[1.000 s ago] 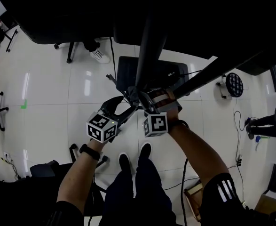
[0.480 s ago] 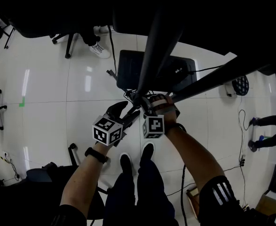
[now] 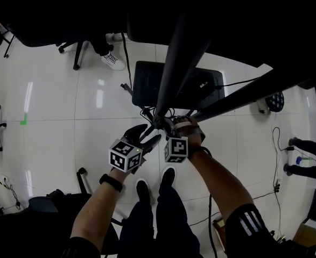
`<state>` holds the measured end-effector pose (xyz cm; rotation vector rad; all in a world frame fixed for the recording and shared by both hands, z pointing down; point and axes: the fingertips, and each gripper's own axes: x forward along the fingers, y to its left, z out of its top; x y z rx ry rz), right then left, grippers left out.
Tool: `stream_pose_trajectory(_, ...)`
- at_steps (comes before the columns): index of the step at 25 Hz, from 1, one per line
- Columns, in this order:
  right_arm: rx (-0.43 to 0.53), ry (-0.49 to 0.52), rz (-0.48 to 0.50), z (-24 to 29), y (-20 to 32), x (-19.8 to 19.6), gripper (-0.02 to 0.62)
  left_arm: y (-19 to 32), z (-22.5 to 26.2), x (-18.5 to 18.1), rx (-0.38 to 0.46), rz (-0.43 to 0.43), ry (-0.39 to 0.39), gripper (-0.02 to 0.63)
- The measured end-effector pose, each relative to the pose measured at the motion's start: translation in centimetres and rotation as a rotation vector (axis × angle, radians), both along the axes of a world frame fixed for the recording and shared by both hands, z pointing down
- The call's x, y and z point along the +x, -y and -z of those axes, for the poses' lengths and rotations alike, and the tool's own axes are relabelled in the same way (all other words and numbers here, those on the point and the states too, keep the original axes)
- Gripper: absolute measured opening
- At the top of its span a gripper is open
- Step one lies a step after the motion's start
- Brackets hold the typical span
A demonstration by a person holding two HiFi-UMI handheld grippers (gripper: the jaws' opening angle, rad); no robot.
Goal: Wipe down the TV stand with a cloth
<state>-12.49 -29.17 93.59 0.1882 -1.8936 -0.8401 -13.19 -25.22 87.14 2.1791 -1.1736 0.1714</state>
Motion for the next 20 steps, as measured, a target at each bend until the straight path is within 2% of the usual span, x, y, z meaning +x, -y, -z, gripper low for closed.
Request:
stream_pose_trajectory(3, -0.019, 0.03, -0.001, 1.8, -0.9, 0.3, 0.017, -0.7, 1.4, 0.3, 0.008, -0.005, -0.003, 0.314)
stream_pose_trajectory(7, 0.01, 0.122, 0.009, 7.6, -1.8, 0.3, 0.017, -1.6, 5.6, 1.5, 0.061, -0.046, 0.014, 0.316)
stream_pose_trajectory(15, 0.013, 0.393, -0.061, 24.9, -3.7, 2.3, 0.018, -4.3, 17.7, 2.8, 0.211, -0.09, 0.041, 0.318)
stream_pose_trajectory(20, 0.098, 0.51, -0.11, 35.9, -3.1, 4.5, 0.018, -4.5, 26.6, 3.7, 0.325, -0.14, 0.058, 0.318)
